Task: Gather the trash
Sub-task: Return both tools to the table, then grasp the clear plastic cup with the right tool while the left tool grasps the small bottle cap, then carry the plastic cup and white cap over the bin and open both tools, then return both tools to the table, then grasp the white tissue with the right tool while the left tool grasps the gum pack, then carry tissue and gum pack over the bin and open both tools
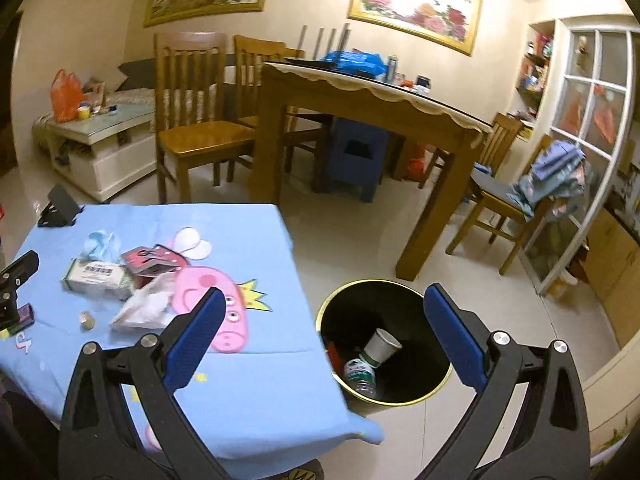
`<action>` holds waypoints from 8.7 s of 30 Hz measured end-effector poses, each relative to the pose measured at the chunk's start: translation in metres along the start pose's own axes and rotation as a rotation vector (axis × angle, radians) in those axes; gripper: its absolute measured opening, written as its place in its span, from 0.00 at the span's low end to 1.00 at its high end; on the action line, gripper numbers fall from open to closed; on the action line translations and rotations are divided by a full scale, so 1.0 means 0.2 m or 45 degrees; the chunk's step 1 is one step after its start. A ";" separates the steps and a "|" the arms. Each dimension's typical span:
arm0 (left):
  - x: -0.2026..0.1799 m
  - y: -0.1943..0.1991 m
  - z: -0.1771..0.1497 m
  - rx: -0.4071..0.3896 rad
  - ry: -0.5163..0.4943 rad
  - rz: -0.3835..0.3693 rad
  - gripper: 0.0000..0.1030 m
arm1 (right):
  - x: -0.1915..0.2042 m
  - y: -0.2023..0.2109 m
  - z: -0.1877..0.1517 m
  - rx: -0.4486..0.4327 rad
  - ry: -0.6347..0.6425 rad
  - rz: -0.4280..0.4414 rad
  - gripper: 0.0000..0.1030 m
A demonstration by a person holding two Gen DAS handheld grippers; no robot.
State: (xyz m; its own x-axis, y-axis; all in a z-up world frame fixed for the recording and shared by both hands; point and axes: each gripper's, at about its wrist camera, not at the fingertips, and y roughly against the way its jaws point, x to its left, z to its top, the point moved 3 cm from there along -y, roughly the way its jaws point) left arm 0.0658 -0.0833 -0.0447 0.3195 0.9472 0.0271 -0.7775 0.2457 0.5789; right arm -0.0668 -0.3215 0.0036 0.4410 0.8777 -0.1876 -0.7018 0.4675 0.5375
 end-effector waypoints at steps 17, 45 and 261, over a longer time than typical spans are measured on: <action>0.80 -0.07 -0.29 0.128 0.087 0.269 0.94 | 0.94 -0.05 -0.05 0.108 0.357 0.867 0.83; 0.53 -0.19 -0.37 0.205 -0.050 -0.059 0.94 | 0.89 -0.52 -0.14 0.278 0.064 0.908 0.34; -0.84 -0.26 0.03 0.130 -0.325 -0.238 0.29 | -0.58 -0.66 -0.27 0.082 -0.515 0.255 0.02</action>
State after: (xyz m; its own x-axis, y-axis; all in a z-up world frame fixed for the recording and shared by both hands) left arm 0.0553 -0.2559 -0.0751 0.5869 0.8024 0.1083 -0.6384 0.3764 0.6714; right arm -0.0549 -0.4790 -0.0899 0.4918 0.8327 0.2545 -0.7650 0.2737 0.5829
